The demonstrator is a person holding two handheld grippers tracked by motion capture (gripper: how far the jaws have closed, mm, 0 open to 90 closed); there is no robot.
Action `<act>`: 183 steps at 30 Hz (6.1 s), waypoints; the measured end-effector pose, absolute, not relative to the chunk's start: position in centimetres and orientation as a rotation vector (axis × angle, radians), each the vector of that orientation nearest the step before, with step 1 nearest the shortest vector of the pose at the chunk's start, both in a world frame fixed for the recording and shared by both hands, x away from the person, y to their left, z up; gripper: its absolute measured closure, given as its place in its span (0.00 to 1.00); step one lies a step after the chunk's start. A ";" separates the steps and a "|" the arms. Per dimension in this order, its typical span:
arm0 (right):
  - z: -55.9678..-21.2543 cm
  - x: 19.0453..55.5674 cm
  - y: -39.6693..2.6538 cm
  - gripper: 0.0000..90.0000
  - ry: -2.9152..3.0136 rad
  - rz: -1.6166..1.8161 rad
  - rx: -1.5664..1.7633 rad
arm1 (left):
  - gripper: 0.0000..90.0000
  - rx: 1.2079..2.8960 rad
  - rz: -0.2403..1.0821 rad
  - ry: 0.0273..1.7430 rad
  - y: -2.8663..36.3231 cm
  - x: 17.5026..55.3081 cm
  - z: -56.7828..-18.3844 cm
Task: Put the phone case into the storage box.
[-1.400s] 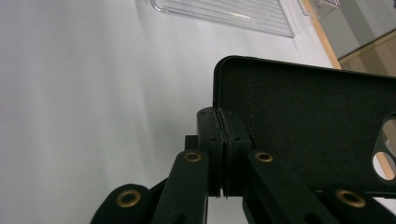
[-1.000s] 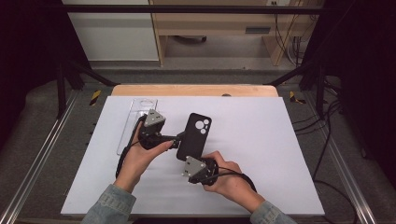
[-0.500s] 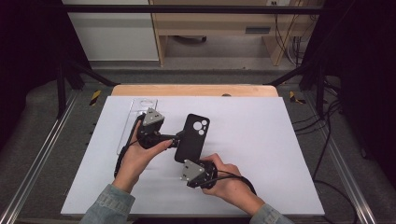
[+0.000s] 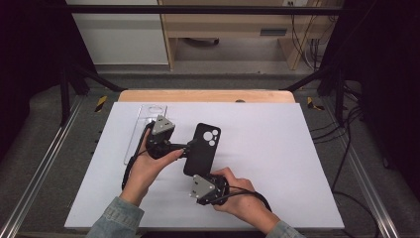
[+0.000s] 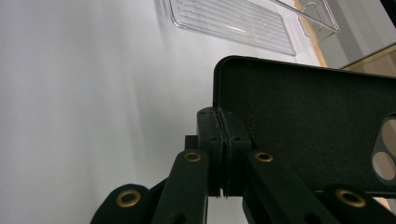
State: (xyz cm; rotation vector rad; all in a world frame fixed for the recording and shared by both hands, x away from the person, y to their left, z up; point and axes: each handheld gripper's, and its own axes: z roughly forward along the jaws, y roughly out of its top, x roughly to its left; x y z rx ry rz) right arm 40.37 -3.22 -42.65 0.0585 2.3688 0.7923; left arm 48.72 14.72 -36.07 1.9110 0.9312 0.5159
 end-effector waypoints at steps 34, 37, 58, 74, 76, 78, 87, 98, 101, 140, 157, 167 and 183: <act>-43.2 39.9 -3.1 0.99 2.302 0.723 0.019 | 0.12 1.893 0.513 0.931 14.2 49.0 -36.3; -43.2 39.9 -3.1 0.99 2.303 0.723 0.021 | 0.12 1.890 0.514 0.931 14.1 49.0 -36.3; -43.3 39.6 -2.9 0.99 2.289 0.710 -0.002 | 0.34 1.892 0.469 0.961 13.6 49.5 -37.1; -43.2 39.6 -2.9 0.99 2.281 0.705 -0.017 | 0.49 1.907 0.405 0.981 13.5 49.7 -37.8; -43.2 39.6 -2.9 0.99 2.283 0.707 -0.015 | 0.50 1.905 0.396 0.983 13.5 49.7 -37.8; -43.1 39.6 -2.9 0.99 2.280 0.705 -0.020 | 0.52 1.902 0.390 0.984 13.6 49.8 -37.8; -43.1 39.4 -2.9 0.99 2.280 0.704 -0.005 | 0.58 1.913 0.373 0.974 13.5 49.7 -37.9; -43.1 39.4 -2.7 0.99 2.280 0.705 -0.011 | 0.58 1.924 0.348 0.969 13.6 49.8 -38.1; -43.1 39.4 -2.7 0.99 2.280 0.706 -0.008 | 0.58 1.920 0.338 0.972 13.6 49.8 -38.2; -43.2 39.4 -2.7 0.99 2.283 0.688 -0.051 | 0.80 1.866 0.336 1.016 14.0 49.9 -38.2; -43.2 39.4 -2.6 0.99 2.278 0.690 -0.060 | 0.77 1.860 0.289 1.028 14.3 50.1 -38.6; -43.3 39.3 -2.6 0.99 2.282 0.690 -0.038 | 0.90 1.859 0.290 1.016 14.4 50.0 -38.5; -43.4 39.2 -2.3 0.99 2.280 0.679 -0.084 | 0.96 1.877 0.285 1.046 14.2 50.0 -38.5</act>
